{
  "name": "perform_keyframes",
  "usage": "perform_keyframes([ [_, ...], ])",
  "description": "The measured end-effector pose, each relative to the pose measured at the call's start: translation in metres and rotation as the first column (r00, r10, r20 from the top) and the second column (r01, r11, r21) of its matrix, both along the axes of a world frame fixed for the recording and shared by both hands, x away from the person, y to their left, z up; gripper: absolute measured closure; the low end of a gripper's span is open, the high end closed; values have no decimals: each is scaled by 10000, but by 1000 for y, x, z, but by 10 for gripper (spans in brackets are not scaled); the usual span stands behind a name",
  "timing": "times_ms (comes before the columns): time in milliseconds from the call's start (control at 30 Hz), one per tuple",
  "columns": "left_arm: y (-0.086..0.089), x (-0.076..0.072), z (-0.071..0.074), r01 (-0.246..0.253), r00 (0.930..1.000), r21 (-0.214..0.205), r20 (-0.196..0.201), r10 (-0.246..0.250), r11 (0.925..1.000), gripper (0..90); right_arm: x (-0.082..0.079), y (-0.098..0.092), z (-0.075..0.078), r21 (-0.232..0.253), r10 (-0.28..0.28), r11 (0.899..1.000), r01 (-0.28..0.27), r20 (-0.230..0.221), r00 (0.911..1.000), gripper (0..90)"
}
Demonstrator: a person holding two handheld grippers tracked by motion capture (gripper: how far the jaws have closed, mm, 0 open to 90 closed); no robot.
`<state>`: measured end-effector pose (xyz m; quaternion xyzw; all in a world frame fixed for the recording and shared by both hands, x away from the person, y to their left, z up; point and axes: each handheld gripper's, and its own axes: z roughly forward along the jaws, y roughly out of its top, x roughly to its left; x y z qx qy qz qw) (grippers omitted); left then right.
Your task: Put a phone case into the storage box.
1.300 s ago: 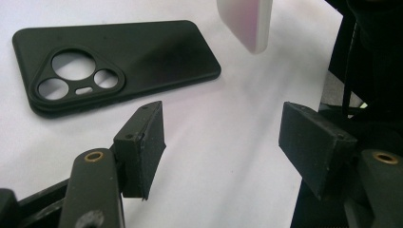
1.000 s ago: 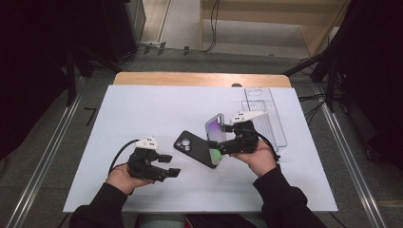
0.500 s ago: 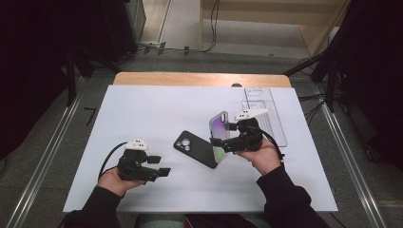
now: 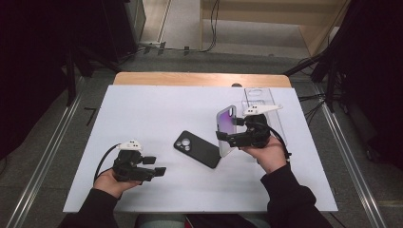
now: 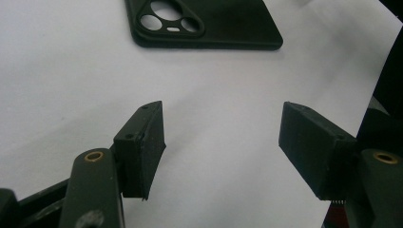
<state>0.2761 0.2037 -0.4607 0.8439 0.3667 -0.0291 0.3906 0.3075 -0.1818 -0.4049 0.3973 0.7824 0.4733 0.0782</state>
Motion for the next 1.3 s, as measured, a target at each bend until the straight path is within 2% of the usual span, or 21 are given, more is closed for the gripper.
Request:
perform_keyframes([
  [300, 2, -1, 0, -155, 9999, -35, 29, 155, 9999, 325, 2, -15, 12, 134, -738, 9972, 735, 201, 9971, 146],
  [600, 6, -3, 0, -427, 9991, -45, -63, 426, 9991, 325, 7, -33, 21, 250, -1443, 9893, 1435, 356, 9889, 146],
  [700, 8, -4, 0, -501, 9987, -15, -116, 501, 9987, 325, 9, -37, 24, 102, -1637, 9865, 1634, 565, 9849, 146],
  [933, 8, -7, 0, -527, 9986, -97, -114, 526, 9986, 325, 13, -52, 28, 93, -2283, 9735, 2283, 846, 9699, 146],
  [1067, 10, -7, 0, -543, 9984, -36, -136, 542, 9985, 325, 15, -62, 29, 139, -2696, 9629, 2693, 824, 9594, 146],
  [1200, 12, -8, 0, -732, 9972, -147, -168, 729, 9972, 325, 17, -71, 30, 194, -3095, 9508, 3091, 884, 9468, 146],
  [1300, 12, -8, 0, -702, 9973, -111, -215, 700, 9975, 325, 18, -75, 29, 176, -3244, 9458, 3241, 861, 9420, 146],
])
